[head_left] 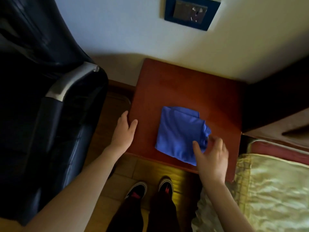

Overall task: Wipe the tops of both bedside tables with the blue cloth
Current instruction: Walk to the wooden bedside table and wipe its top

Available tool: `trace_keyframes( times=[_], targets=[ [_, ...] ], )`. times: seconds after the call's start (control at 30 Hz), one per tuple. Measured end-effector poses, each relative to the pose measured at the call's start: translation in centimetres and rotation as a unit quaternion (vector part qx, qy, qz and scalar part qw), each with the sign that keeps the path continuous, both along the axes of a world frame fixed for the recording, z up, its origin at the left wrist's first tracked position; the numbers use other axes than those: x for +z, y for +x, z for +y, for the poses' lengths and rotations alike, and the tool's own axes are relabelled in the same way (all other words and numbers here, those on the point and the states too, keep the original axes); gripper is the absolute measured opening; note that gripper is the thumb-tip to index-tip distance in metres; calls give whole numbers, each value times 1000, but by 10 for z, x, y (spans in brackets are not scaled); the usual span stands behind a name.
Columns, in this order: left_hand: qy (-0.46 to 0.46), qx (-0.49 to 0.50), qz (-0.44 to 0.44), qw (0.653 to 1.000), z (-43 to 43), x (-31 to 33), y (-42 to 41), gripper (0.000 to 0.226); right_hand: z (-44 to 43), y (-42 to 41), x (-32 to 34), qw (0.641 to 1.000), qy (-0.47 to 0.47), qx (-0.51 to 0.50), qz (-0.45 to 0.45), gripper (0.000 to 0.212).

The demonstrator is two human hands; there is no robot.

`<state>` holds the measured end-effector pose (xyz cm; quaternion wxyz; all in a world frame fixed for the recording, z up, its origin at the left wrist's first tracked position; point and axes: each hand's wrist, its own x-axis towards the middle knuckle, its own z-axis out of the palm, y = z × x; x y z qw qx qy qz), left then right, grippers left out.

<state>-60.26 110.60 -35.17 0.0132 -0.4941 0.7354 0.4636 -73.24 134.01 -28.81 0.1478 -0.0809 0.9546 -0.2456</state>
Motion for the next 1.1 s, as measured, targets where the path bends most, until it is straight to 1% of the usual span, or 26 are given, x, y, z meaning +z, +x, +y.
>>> trace_keyframes(
  times=[0.03,0.07,0.1,0.17,0.2,0.27,0.33,0.4,0.5,0.67,0.77,0.87,1.1],
  targets=[
    [-5,-2,1,1000,-1,-1,-1,62,-2,0,3,996,22,64,65,59],
    [-10,-4,2,1000,-2,-1,-1,61,-7,0,1,985,32,135,100,66],
    [-13,-6,4,1000,-3,-2,-2,59,-14,-1,-1,971,42,208,113,70],
    [-19,-11,13,1000,-5,-5,-2,56,-30,-4,-15,934,71,336,102,72],
    [-25,-11,20,999,-6,-7,-2,55,-38,-5,-25,916,86,383,87,74],
    [-40,-9,37,998,-5,-11,-1,52,-48,-7,-44,883,115,450,71,78],
    [-57,-10,50,997,-3,-15,1,52,-54,-5,-59,859,130,487,87,80],
    [-69,-6,58,996,-3,-19,3,52,-64,-4,-67,848,126,502,114,76],
    [-73,13,65,995,-4,-24,5,52,-90,-11,-72,844,99,507,146,65],
    [-69,17,79,994,-3,-25,6,52,-170,-47,-78,854,51,485,181,54],
    [-57,21,81,995,-6,-26,6,52,-219,-76,-82,862,47,464,197,52],
    [-46,24,76,996,-7,-25,5,52,-252,-100,-83,870,52,450,194,53],
    [-25,27,81,996,-8,-25,5,53,-269,-113,-82,883,52,429,186,53]
  ],
)
